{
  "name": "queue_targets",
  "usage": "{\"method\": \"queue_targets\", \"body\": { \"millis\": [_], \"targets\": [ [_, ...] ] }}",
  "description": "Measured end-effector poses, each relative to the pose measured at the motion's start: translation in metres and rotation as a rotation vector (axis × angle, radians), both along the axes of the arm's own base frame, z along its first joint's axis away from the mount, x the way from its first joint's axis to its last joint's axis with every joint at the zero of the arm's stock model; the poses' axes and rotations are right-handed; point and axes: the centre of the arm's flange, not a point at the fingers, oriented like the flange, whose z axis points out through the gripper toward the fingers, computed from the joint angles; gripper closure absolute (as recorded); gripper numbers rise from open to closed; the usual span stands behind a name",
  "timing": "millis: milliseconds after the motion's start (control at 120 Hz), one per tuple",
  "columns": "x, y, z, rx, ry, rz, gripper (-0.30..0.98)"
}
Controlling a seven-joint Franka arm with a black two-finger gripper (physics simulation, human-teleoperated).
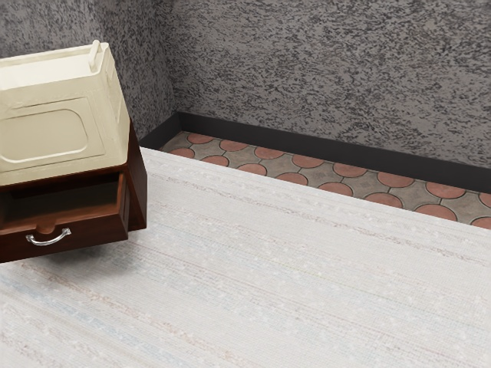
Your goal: Push the drawer handle with one arm to close the drawer
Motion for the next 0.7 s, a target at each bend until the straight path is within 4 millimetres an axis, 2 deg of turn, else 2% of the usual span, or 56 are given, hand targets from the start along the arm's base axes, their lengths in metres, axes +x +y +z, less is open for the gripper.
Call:
{"method": "queue_targets", "body": {
  "millis": [42,100,158,250,317,400,525,600,700],
  "targets": [
    [-0.015,0.017,-0.024,-0.035,0.012,0.079,0.0],
    [-0.032,0.029,-0.046,-0.057,0.016,0.15,0.0],
    [-0.041,0.038,-0.058,-0.061,0.032,0.202,0.0],
    [-0.05,0.051,-0.063,-0.044,0.057,0.272,0.0],
    [-0.041,0.054,-0.069,-0.043,0.084,0.285,0.0],
    [-0.014,0.038,-0.081,0.008,0.128,0.283,0.0],
    [0.02,0.07,-0.123,-0.048,0.189,0.333,0.0],
    [0.028,0.08,-0.134,-0.031,0.202,0.385,0.0],
    [0.024,0.069,-0.155,-0.002,0.173,0.381,0.01]
  ]
}}
